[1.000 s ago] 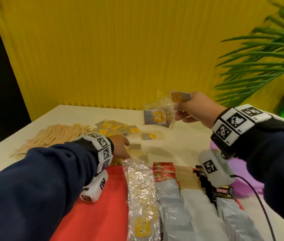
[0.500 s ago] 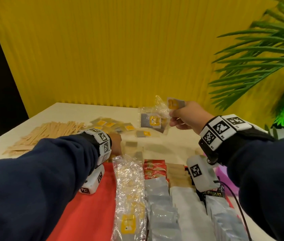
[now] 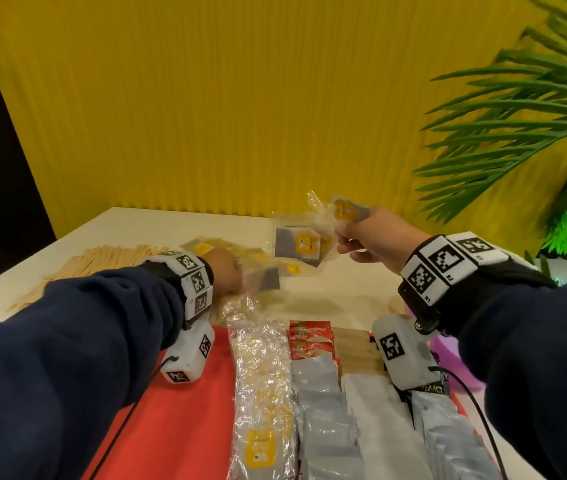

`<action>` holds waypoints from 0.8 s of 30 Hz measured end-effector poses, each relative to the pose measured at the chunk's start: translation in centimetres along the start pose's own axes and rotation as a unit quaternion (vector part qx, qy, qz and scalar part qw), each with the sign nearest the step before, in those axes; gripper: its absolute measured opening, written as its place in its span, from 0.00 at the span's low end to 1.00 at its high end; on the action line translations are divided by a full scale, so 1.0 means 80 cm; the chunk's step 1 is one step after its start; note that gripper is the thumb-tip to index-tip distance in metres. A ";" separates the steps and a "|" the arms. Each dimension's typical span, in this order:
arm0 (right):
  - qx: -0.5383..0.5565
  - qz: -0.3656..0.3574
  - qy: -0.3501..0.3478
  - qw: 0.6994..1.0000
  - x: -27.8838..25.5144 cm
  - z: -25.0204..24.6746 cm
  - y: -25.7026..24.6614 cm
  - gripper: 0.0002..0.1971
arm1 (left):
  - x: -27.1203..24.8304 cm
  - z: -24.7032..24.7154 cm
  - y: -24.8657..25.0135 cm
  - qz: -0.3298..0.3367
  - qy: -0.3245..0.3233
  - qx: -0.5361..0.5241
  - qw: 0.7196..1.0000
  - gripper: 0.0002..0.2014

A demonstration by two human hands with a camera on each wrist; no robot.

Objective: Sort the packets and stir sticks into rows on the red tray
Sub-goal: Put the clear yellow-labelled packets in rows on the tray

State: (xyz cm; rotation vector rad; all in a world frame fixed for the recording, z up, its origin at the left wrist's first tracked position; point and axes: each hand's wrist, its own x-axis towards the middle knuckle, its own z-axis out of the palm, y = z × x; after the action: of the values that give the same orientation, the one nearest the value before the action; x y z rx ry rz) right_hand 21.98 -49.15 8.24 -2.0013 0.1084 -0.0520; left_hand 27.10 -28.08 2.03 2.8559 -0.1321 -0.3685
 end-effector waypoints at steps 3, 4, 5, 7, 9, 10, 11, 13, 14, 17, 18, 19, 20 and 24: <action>0.008 -0.005 -0.001 1.000 -0.001 0.007 -0.006 0.06 | -0.008 -0.018 -0.008 0.015 0.061 -0.091 0.994 0.10; 0.014 -0.005 -0.002 1.000 -0.001 0.010 -0.009 0.06 | -0.015 -0.026 -0.008 0.021 0.080 -0.105 0.991 0.11; 0.024 -0.004 -0.003 1.000 -0.002 0.013 -0.012 0.06 | -0.022 -0.033 -0.008 0.031 0.094 -0.116 0.988 0.12; 0.053 0.008 -0.010 0.999 -0.003 0.022 -0.018 0.05 | -0.037 -0.044 -0.006 0.057 0.113 -0.148 0.981 0.13; 0.089 0.031 -0.019 0.995 -0.005 0.033 -0.026 0.06 | -0.048 -0.055 -0.006 0.077 0.128 -0.178 0.973 0.11; 0.109 0.045 -0.022 0.993 -0.006 0.039 -0.030 0.07 | -0.049 -0.060 -0.006 0.086 0.133 -0.197 0.968 0.07; 0.132 0.058 -0.026 0.989 -0.007 0.047 -0.035 0.07 | -0.056 -0.065 -0.005 0.095 0.138 -0.219 0.961 0.04; 0.169 0.079 -0.042 0.982 -0.011 0.061 -0.043 0.03 | -0.066 -0.075 -0.008 0.105 0.123 -0.307 0.938 0.04; 0.186 0.088 -0.051 0.977 -0.013 0.067 -0.047 0.06 | -0.070 -0.079 -0.012 0.107 0.114 -0.347 0.925 0.07; 0.239 0.099 -0.079 0.963 -0.026 0.086 -0.060 0.02 | -0.093 -0.089 -0.028 0.099 0.086 -0.426 0.895 0.10; 0.260 0.098 -0.085 0.957 -0.031 0.092 -0.064 0.03 | -0.101 -0.091 -0.035 0.095 0.077 -0.443 0.888 0.10; 0.275 0.095 -0.088 0.953 -0.036 0.098 -0.067 0.06 | -0.112 -0.092 -0.041 0.089 0.069 -0.458 0.882 0.11; 0.285 0.089 -0.090 0.950 -0.042 0.105 -0.070 0.09 | -0.121 -0.092 -0.048 0.090 0.059 -0.471 0.876 0.12; 0.313 0.079 -0.087 0.942 -0.069 0.136 -0.075 0.12 | -0.159 -0.083 -0.070 0.098 -0.005 -0.505 0.858 0.18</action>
State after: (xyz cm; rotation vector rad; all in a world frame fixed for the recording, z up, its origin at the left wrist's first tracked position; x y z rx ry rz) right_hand 17.73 -36.26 9.14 -1.3468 0.1209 0.1746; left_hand 16.94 -19.51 9.80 1.7775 -0.1653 -0.2840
